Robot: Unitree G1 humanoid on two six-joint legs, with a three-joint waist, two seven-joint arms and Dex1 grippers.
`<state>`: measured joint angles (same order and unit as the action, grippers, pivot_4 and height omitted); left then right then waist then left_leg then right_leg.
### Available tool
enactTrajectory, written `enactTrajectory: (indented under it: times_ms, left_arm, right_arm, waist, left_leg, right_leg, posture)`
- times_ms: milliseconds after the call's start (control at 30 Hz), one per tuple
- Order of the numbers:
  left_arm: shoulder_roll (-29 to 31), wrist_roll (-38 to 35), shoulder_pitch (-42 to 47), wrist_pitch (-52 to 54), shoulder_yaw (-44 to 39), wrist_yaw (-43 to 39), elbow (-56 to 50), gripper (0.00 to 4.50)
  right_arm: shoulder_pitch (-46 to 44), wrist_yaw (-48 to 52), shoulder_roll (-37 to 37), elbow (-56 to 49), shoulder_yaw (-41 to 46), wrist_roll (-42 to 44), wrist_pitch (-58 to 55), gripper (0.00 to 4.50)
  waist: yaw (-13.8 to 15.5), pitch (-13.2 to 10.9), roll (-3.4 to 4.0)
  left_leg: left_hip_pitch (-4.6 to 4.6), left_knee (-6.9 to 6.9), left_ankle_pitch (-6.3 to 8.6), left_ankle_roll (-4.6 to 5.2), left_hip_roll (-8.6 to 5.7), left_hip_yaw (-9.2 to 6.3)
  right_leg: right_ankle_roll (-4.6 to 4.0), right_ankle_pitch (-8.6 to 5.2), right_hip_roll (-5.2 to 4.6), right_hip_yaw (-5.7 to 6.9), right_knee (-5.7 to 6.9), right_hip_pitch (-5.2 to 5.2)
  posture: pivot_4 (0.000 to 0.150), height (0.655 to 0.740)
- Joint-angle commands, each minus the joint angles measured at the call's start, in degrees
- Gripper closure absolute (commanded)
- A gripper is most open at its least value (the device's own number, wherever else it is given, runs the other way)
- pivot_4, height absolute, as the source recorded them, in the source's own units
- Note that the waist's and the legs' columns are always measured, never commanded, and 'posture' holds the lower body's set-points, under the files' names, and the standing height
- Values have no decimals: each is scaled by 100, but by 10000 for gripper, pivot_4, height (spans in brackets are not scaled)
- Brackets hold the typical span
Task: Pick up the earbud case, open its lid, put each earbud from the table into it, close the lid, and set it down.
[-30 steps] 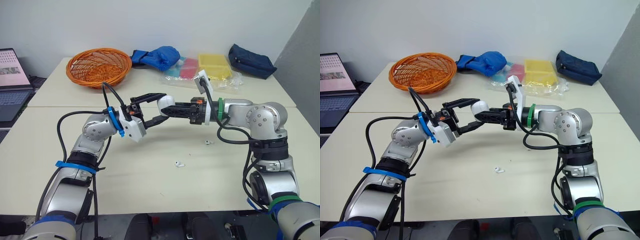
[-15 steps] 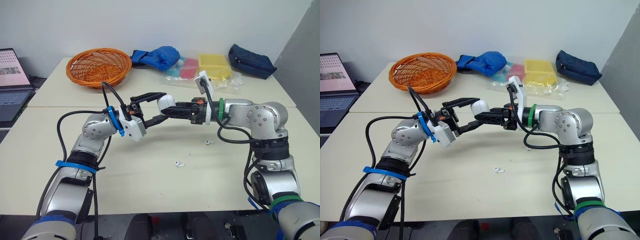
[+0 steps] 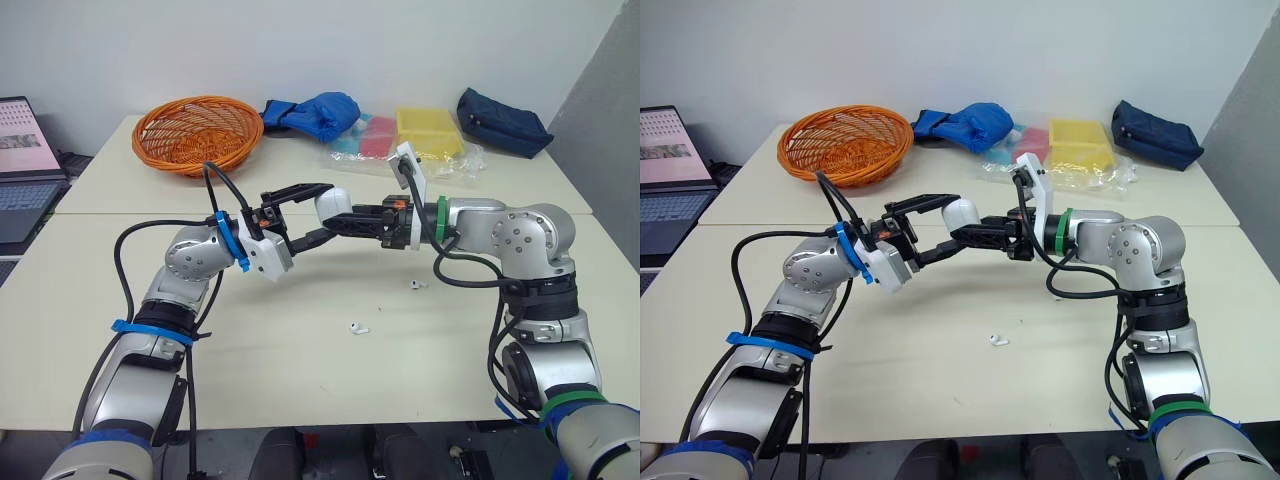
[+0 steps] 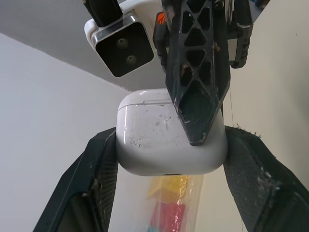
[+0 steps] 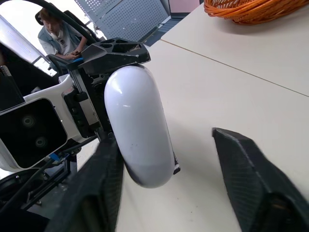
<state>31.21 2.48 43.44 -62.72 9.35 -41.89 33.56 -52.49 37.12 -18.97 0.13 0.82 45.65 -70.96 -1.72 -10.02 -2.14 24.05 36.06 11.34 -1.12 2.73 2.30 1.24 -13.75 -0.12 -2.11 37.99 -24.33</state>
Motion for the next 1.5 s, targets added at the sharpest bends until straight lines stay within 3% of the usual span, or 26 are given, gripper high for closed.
enactTrajectory:
  times_ms: [33,100,433,600,700,933,1033,1200,1500]
  left_arm:
    - [-18,-53,153,-68,17,87,-171,17199]
    - [-20,-55,157,-60,23,89,-184,17199]
    - [4,-92,183,3,99,6,-240,17199]
    - [51,-526,155,412,226,-400,-425,1453]
    - [137,-922,159,815,237,-780,-610,0]
    - [492,-1702,446,2103,174,-2101,-872,0]
    - [984,-2251,731,4153,334,-3201,-1403,0]
    - [1158,-2340,1740,7022,480,-3747,-1453,0]
    - [893,-1417,2202,7475,1012,-4482,-1222,0]
  right_arm:
    - [-69,110,-101,-94,37,21,44,31698]
    - [-59,177,-137,-110,0,24,60,35842]
    - [-86,139,-126,-52,83,17,115,35878]
    - [-90,74,-88,-20,141,23,149,36592]
    - [-89,30,-80,23,165,-7,212,36592]
    - [-65,71,-151,127,149,-155,424,36592]
    - [25,274,-438,10,-291,-697,1017,36592]
    - [251,972,-1094,-136,-1631,-2123,2684,36592]
    - [208,1176,-931,150,-2174,-3251,3847,36592]
  waist:
    - [0,0,0]
    - [1,0,0]
    - [1,0,0]
    - [0,0,0]
    - [-4,0,0]
    - [-9,0,0]
    - [-17,-1,2]
    - [1,-4,2]
    - [-28,-5,3]
  left_leg:
    - [0,0,0,0,0,0]
    - [0,0,0,0,0,0]
    - [0,0,0,0,0,0]
    - [2,0,0,0,0,-1]
    - [2,0,0,0,0,0]
    - [2,0,0,0,-1,-4]
    - [6,-1,0,0,-1,1]
    - [43,10,0,0,-5,-29]
    - [76,10,-1,1,3,-13]
  right_leg:
    - [0,0,0,0,0,0]
    - [1,-1,0,0,0,0]
    - [1,-1,0,0,0,0]
    - [1,-1,0,0,-1,-1]
    - [0,-1,0,-1,-1,-1]
    - [12,-9,8,4,0,-2]
    - [12,-9,9,0,-2,-7]
    - [12,-12,17,24,-3,-30]
    - [10,-12,35,1,19,-94]
  posture:
    - [1500,7400]
    - [1500,7400]
    - [1500,7400]
    - [1500,7400]
    - [1500,7400]
    - [1500,7400]
    - [1500,7400]
    - [1500,7400]
    - [1500,7400]
